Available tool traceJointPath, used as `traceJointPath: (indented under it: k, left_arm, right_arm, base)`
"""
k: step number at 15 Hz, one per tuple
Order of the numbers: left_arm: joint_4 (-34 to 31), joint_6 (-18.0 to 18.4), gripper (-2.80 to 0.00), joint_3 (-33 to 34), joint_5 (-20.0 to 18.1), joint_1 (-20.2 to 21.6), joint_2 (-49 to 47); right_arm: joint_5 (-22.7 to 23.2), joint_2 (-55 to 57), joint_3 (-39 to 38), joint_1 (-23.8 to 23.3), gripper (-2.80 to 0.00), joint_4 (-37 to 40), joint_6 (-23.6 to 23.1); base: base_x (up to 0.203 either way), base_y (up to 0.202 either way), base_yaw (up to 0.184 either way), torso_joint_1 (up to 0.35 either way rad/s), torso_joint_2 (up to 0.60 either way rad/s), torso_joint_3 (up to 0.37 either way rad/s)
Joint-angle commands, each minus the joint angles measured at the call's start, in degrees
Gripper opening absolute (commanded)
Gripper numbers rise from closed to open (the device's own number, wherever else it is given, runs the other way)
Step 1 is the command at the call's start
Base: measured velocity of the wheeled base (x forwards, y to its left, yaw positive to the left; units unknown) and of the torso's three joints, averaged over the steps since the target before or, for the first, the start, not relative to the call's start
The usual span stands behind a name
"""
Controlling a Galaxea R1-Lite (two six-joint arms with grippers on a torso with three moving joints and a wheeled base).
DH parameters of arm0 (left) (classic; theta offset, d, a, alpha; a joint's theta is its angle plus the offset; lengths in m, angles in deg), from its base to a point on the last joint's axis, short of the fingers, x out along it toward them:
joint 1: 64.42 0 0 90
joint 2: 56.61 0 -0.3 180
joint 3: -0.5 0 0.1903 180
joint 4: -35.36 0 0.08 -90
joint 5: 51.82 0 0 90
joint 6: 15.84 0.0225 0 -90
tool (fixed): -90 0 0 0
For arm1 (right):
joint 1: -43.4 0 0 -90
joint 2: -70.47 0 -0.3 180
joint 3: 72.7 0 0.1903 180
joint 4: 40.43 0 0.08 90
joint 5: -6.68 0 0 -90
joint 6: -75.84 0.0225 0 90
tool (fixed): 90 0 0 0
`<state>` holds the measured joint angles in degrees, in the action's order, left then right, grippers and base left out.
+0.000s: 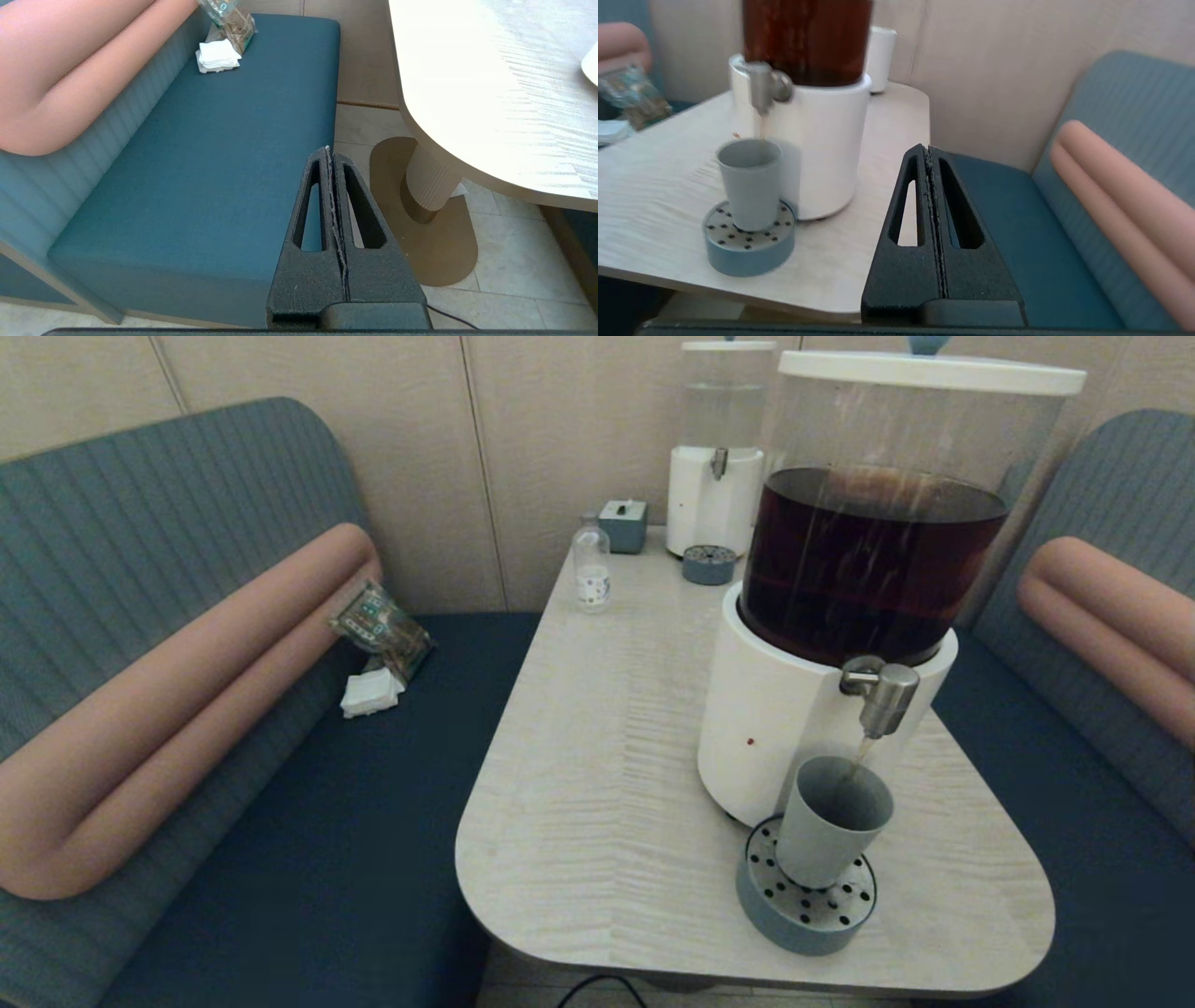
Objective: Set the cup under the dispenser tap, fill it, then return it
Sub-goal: Turn off the faucet
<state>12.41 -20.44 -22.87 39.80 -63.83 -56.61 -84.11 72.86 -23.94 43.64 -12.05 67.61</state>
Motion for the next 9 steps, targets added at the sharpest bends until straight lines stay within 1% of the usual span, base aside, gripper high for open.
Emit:
traceJointPath:
  k: [1,2,4,6,7,9]
  left_arm:
    - [0.02,-0.06,-2.8,0.09,0.05,0.02,-0.09]
    - [0.02,-0.06,-2.8,0.09,0.05,0.02,-0.09]
    - [0.02,-0.06,-2.8,0.09,0.05,0.02,-0.09]
    - [0.02,-0.06,-2.8,0.09,0.05,0.02,-0.09]
    - [0.02,-0.06,-2.8,0.09,0.05,0.02,-0.09]
    - [0.02,-0.06,-2.8,0.09,0.05,0.02,-0.09]
  right_arm:
    - [-1.07,-2.11,-4.63,0.05,-2.8,-2.35,0.04]
    - [-2.21,-2.25,-7.84,0.04,-2.8,-6.07,0.04]
    - [-4.24,-2.39,-16.21,0.03,-2.8,-16.98,-0.78]
    - [-4.94,-2.42,-24.23,0.02,-2.8,-26.07,-3.67]
    - [-5.16,-2.44,-25.73,0.03,-2.8,-27.33,-4.55]
    - [-5.09,-2.47,-25.4,0.1,-2.8,-26.27,-4.87]
  base:
    - [0.0,0.0,0.0,0.0,0.0,0.0]
    - [0.0,0.0,0.0,0.0,0.0,0.0]
    - [0.0,0.0,0.0,0.0,0.0,0.0]
    - [0.0,0.0,0.0,0.0,0.0,0.0]
    - [0.0,0.0,0.0,0.0,0.0,0.0]
    - [0.0,0.0,0.0,0.0,0.0,0.0]
